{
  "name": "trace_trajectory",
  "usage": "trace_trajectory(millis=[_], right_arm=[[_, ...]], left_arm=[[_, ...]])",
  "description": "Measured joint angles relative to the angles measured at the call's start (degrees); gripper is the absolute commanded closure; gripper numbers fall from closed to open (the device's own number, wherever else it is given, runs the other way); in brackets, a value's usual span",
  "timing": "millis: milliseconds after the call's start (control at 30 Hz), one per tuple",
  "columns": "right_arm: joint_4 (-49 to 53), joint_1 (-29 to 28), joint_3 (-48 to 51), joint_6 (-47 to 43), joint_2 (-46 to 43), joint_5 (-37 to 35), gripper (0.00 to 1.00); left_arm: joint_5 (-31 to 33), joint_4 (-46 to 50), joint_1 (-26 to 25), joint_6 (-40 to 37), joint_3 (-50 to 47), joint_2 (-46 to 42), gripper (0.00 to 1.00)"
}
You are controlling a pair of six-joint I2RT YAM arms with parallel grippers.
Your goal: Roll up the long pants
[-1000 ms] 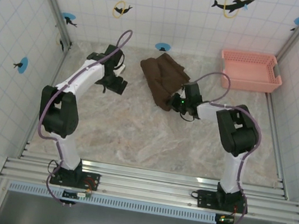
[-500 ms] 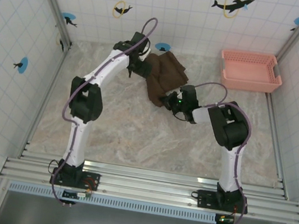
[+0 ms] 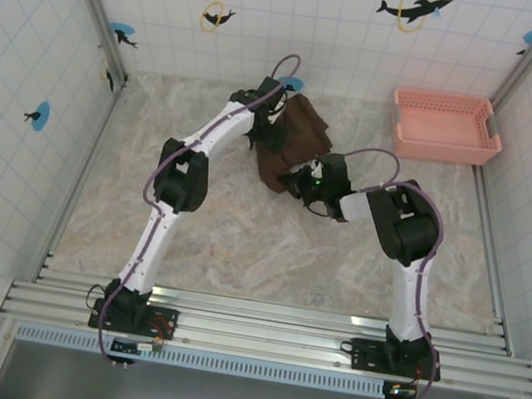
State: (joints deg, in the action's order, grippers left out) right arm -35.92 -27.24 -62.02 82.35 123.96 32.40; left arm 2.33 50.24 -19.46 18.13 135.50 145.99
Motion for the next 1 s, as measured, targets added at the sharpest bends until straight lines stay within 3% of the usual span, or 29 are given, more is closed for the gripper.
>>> trace_trajectory(millis=[300,333,367,400,433,500,533,633,767,867,1000], right_arm=[[-0.42,-3.72,3.02,-1.64,-1.36,2.01,1.00],[-0.50,-4.00,3.65,-1.75,-1.81,1.95,1.00],[-0.44,-4.22,4.22,-1.99,-2.36,1.86,1.00],[-0.15,-4.44,4.87,-2.45,-2.99,1.77,1.00],[0.76,-4.70,5.51,-3.32,-3.96,1.64,1.00],[5.40,-5.20,5.66,-7.28,-6.40,1.01,0.74],[10.16,-5.55,4.81,-10.99,-8.17,0.11,0.67],[30.12,-7.58,1.20,-25.14,-14.21,-4.52,0.63],[50.40,-12.72,-2.62,-42.82,-23.58,-20.17,0.39],[58.86,-18.27,-5.05,-53.94,-30.71,-32.20,0.34],[62.51,-26.14,-6.21,-61.99,-36.09,-42.05,0.34]], left_arm=[[4.26,0.72,-1.27,0.15,-7.65,-2.32,0.03],[4.31,0.96,-1.29,0.20,-8.28,-2.62,0.10],[4.44,1.20,-1.36,0.22,-8.81,-2.97,0.28],[4.48,1.55,-1.44,0.39,-9.38,-3.28,0.57],[4.37,1.70,-1.55,0.39,-10.38,-3.78,1.00],[4.66,1.81,-2.05,0.42,-12.94,-5.55,1.00],[4.81,1.66,-2.36,0.39,-14.69,-6.86,1.00],[5.73,0.48,-2.64,0.11,-20.17,-10.43,1.00],[5.68,0.20,-2.01,0.07,-24.33,-13.05,1.00],[5.51,1.53,-1.64,-0.04,-25.55,-14.01,1.00],[5.44,2.93,-1.53,0.00,-27.71,-15.61,1.00]])
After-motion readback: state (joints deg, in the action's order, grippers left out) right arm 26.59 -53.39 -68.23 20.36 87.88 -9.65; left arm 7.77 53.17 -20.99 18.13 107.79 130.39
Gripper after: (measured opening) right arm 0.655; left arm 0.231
